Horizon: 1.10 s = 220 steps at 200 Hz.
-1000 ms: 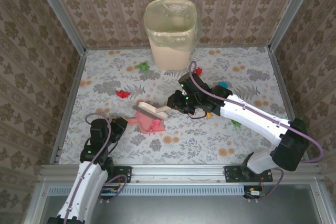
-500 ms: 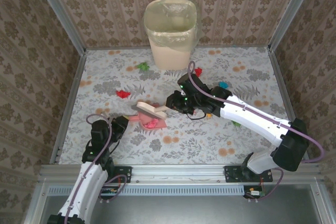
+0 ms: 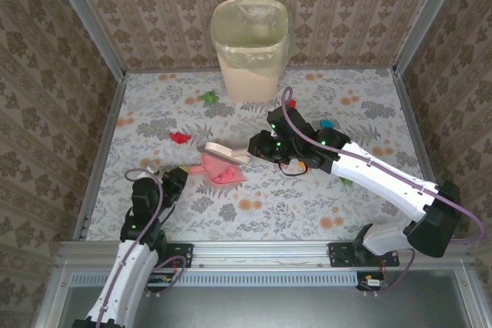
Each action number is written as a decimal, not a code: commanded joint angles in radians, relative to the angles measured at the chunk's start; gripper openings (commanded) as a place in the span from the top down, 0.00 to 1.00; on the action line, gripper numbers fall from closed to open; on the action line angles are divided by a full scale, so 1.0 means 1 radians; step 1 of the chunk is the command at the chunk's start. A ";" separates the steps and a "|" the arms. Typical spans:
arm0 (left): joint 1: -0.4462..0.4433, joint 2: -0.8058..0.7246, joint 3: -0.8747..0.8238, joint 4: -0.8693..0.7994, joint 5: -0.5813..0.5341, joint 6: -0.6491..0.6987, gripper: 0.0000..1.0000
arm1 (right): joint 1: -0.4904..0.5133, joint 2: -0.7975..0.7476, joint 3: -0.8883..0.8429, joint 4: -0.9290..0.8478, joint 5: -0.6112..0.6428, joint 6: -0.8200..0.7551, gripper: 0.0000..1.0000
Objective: Sweep away the paper scraps from the table
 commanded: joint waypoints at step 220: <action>-0.009 0.050 -0.014 0.319 0.051 -0.178 1.00 | -0.027 -0.203 -0.057 0.105 0.160 -0.043 1.00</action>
